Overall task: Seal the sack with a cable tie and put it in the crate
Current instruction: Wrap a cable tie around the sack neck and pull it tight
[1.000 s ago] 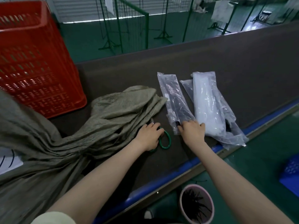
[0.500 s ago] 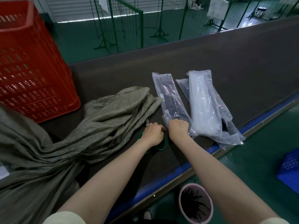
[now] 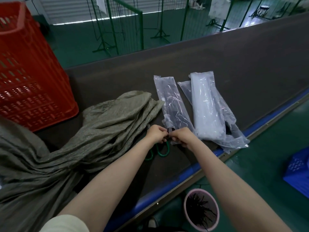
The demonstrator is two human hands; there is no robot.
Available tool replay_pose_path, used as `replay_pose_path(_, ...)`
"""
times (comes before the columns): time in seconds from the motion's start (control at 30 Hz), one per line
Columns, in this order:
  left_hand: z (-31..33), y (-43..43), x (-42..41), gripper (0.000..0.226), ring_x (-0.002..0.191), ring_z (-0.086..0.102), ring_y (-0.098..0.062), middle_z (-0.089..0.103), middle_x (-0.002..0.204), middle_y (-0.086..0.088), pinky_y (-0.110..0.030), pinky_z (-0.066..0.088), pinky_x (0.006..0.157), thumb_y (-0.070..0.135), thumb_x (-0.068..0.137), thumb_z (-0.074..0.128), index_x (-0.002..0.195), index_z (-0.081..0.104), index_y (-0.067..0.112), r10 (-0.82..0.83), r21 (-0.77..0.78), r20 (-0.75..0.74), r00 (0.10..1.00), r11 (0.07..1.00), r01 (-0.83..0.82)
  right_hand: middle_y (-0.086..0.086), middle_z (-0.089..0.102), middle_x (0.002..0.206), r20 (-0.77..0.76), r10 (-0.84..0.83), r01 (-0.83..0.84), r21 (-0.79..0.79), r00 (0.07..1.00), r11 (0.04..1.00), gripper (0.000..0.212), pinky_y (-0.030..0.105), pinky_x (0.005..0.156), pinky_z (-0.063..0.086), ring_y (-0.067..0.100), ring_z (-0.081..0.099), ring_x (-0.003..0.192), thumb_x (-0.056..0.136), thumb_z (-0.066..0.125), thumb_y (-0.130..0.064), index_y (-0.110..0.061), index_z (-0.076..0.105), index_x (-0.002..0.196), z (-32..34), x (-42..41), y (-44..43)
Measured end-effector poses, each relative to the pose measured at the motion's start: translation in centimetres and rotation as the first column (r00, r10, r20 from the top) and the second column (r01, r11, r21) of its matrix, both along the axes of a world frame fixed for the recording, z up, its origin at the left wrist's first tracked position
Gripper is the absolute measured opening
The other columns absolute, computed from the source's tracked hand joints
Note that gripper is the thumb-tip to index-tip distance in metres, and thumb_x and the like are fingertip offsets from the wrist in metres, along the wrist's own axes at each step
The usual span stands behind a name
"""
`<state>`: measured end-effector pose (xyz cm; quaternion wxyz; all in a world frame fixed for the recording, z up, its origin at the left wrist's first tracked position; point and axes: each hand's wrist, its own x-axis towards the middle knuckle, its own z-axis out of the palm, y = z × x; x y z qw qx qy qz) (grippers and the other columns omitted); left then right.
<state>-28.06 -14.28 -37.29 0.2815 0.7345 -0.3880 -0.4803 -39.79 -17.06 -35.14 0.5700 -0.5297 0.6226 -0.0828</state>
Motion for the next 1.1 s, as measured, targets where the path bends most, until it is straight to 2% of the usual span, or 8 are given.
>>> replay_pose_path(0.13, 0.8, 0.7, 0.8, 0.033, 0.040, 0.058, -0.001, 0.057, 0.069, -0.003, -0.010, 0.045, 0.041, 0.004, 0.086, 0.059, 0.117, 0.056, -0.004, 0.001, 0.051, -0.176, 0.984, 0.999, 0.008, 0.002, 0.055, 0.057, 0.041, 0.045, -0.041, -0.088, 0.998, 0.995, 0.015, 0.013, 0.031, 0.027, 0.006, 0.040, 0.037, 0.082, 0.063, -0.015, -0.013, 0.064, 0.067, -0.4, -0.2, 0.4)
replay_pose_path(0.37, 2.5, 2.7, 3.1, 0.017, 0.049, 0.058, -0.003, 0.060, 0.061, 0.005, -0.018, 0.044, 0.055, 0.007, 0.077, 0.066, 0.081, 0.058, 0.022, -0.218, 0.183, 0.018, 0.976, 0.960, 0.212, 0.001, 0.064, 0.049, -0.056, 0.114, -0.115, -0.013, 0.992, 0.993, 0.022, 0.013, 0.032, 0.024, 0.009, 0.039, 0.033, 0.087, 0.051, -0.013, -0.010, 0.062, 0.068, 0.0, 1.4, 0.9)
replay_pose_path(0.47, 4.2, 4.5, 5.7, 0.018, 0.055, 0.060, 0.001, 0.066, 0.047, 0.015, -0.014, 0.044, 0.057, 0.008, 0.081, 0.066, 0.082, 0.062, 0.025, -0.439, 0.376, -0.033, 0.898, 0.827, 0.418, 0.010, 0.063, 0.048, 0.156, -0.117, 0.087, 0.186, 0.981, 0.979, 0.028, 0.009, 0.025, 0.021, 0.006, 0.037, 0.018, 0.096, 0.040, -0.019, -0.003, 0.053, 0.076, -0.8, 2.7, 1.3)
replay_pose_path(0.6, 6.1, 7.0, 7.5, 0.018, 0.067, 0.057, 0.004, 0.066, 0.067, 0.017, -0.012, 0.040, 0.058, 0.016, 0.084, 0.065, 0.100, 0.066, 0.024, -0.693, 0.572, -0.055, 0.719, 0.568, 0.592, 0.003, 0.055, 0.029, 0.359, -0.302, 0.198, 0.299, 0.883, 0.933, 0.029, 0.010, 0.022, 0.026, 0.003, 0.038, 0.017, 0.097, 0.037, -0.007, -0.003, 0.045, 0.069, -1.1, 4.4, 2.2)
replay_pose_path(0.8, 4.8, 7.4, 7.3, 0.017, 0.065, 0.057, -0.004, 0.063, 0.075, 0.007, -0.017, 0.045, 0.060, 0.030, 0.089, 0.058, 0.090, 0.065, 0.015, -0.278, 0.269, 0.006, 0.961, 0.926, 0.266, 0.001, 0.055, 0.030, 0.444, -0.320, 0.138, 0.395, 0.837, 0.908, 0.029, 0.010, 0.023, 0.028, 0.004, 0.042, 0.019, 0.093, 0.040, -0.005, -0.001, 0.052, 0.066, -0.8, 6.6, 4.3)
replay_pose_path(0.97, 5.6, 8.7, 8.4, 0.018, 0.045, 0.059, 0.003, 0.067, 0.048, 0.010, -0.012, 0.048, 0.051, 0.015, 0.091, 0.055, 0.072, 0.058, 0.015, -0.395, 0.428, -0.006, 0.919, 0.829, 0.359, -0.001, 0.053, 0.028, 0.458, -0.377, 0.219, 0.361, 0.805, 0.906, 0.029, 0.008, 0.024, 0.025, 0.004, 0.038, 0.018, 0.093, 0.047, -0.014, -0.005, 0.049, 0.066, -1.4, 7.7, 5.7)
replay_pose_path(1.03, 6.5, 9.5, 8.8, 0.012, 0.053, 0.061, 0.001, 0.068, 0.055, 0.010, -0.013, 0.049, 0.054, 0.015, 0.088, 0.059, 0.076, 0.060, 0.014, -0.453, 0.457, 0.036, 0.891, 0.800, 0.388, 0.001, 0.053, 0.027, 0.489, -0.487, 0.365, 0.329, 0.724, 0.871, 0.026, 0.008, 0.026, 0.029, 0.006, 0.041, 0.018, 0.092, 0.046, -0.006, -0.003, 0.048, 0.066, -1.6, 7.9, 5.4)
replay_pose_path(1.1, 7.1, 10.0, 9.4, 0.008, 0.072, 0.061, -0.007, 0.065, 0.077, 0.006, -0.018, 0.048, 0.064, 0.019, 0.083, 0.066, 0.088, 0.064, 0.013, -0.367, 0.246, 0.278, 0.888, 0.921, 0.303, 0.003, 0.055, 0.032, 0.508, -0.512, 0.400, 0.321, 0.693, 0.859, 0.025, 0.009, 0.027, 0.033, 0.005, 0.042, 0.019, 0.092, 0.045, -0.003, -0.004, 0.051, 0.068, -1.5, 8.2, 5.5)
